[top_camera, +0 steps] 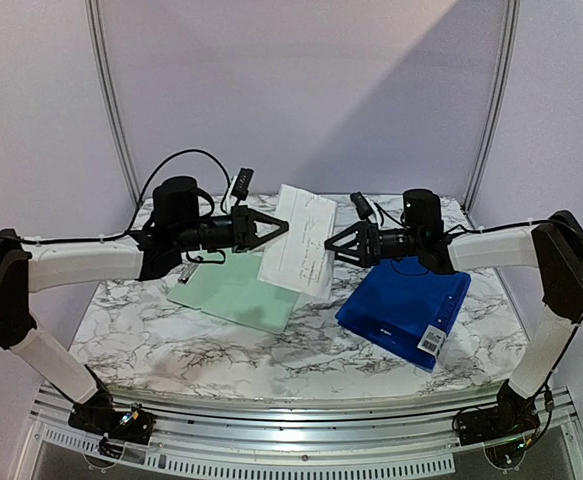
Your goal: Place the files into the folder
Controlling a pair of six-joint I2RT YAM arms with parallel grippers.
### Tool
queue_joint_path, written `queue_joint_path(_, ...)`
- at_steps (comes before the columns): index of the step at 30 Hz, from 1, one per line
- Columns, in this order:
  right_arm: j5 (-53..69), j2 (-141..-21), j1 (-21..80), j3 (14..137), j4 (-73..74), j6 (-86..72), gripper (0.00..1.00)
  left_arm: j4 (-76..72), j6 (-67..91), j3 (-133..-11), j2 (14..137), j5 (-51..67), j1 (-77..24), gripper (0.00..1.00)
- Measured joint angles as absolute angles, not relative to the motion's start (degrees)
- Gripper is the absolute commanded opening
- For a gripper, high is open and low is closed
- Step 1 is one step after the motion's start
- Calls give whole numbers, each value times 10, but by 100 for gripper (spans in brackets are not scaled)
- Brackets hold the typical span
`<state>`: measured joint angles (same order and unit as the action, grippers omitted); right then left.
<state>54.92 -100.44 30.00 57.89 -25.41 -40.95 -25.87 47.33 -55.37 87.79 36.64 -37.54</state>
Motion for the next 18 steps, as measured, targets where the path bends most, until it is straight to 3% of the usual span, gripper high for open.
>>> queue_joint_path(3, 564, -1004, 300, 561, -325, -438, 98, -258, 477, -554, 858, 371, -375, 0)
queue_joint_path(6, 580, -1000, 300, 542, -413, -483, 91, -259, 479, -554, 844, 371, -375, 0)
queue_joint_path(14, 613, -1007, 304, 526, -696, -688, 46, -272, 496, -553, 841, 371, -375, 0)
queue_joint_path(16, 616, -1020, 305, 527, -725, -734, 37, -278, 500, -553, 841, 371, -375, 0)
queue_joint_path(18, 616, -1034, 306, 527, -736, -763, 34, -281, 504, -553, 841, 371, -375, 0)
